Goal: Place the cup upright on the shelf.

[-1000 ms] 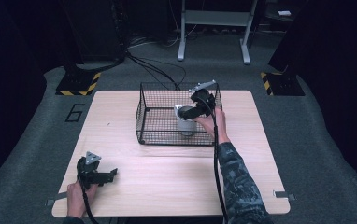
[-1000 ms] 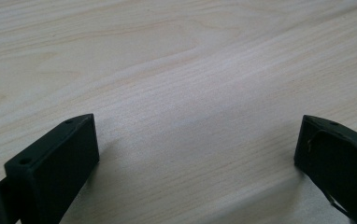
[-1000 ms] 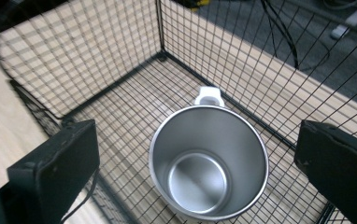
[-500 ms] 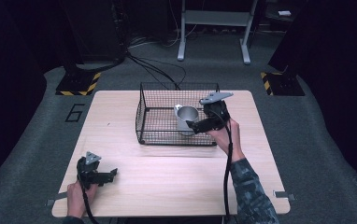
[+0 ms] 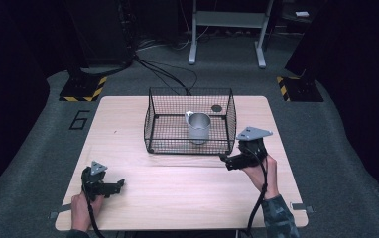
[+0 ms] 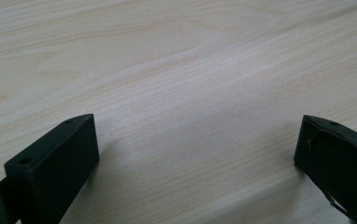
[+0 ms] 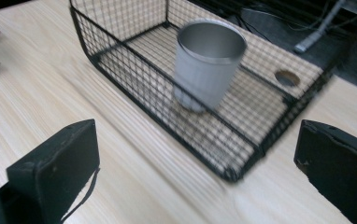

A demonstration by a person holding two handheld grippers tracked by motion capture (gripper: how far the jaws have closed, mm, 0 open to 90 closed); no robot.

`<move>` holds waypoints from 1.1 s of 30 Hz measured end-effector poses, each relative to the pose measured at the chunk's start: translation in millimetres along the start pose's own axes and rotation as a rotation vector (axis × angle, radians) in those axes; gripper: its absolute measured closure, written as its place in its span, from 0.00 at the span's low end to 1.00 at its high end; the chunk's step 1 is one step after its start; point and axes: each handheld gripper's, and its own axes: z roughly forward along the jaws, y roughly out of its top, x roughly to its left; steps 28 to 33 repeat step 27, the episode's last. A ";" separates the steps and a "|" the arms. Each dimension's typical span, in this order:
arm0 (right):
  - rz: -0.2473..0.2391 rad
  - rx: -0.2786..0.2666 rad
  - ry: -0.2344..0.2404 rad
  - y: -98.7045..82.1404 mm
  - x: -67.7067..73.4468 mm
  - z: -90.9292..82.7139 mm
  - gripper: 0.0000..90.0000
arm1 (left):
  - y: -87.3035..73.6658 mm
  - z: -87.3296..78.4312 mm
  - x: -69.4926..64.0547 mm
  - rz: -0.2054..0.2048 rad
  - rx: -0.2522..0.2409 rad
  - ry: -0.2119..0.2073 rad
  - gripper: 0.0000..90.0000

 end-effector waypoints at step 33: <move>0.291 0.170 -0.242 -185.8 -45.7 -0.3 0.00 | 0.1 -0.1 0.0 0.000 0.002 -0.001 0.00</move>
